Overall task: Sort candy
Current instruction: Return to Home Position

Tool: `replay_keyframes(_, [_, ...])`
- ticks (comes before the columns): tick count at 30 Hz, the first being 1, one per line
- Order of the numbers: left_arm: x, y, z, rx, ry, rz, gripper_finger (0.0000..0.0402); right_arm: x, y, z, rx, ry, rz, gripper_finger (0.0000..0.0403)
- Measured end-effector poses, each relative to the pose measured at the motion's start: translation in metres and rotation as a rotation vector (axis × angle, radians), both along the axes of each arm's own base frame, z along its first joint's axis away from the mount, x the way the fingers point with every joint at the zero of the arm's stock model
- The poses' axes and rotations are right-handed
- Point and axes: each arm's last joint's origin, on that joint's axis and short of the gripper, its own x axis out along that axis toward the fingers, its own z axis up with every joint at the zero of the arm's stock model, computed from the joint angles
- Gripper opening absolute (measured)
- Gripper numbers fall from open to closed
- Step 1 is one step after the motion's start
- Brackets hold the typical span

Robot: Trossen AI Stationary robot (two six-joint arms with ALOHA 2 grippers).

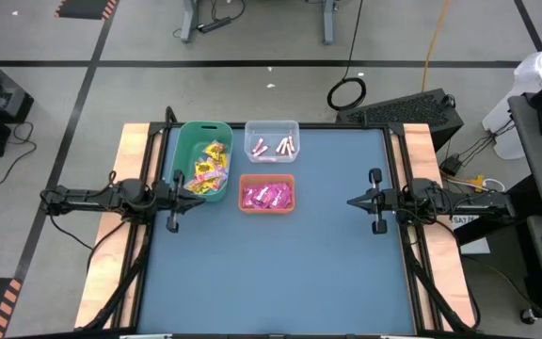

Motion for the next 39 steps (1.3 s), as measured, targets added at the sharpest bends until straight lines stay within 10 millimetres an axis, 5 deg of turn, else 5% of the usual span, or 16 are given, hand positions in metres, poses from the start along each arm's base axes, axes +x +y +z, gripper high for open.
replay_keyframes(39, [-0.0003, 0.001, 0.0014, 0.024, -0.001, 0.036, 0.0012, 0.0, 0.0, 0.0, 0.0, 0.0, 0.0, 0.0])
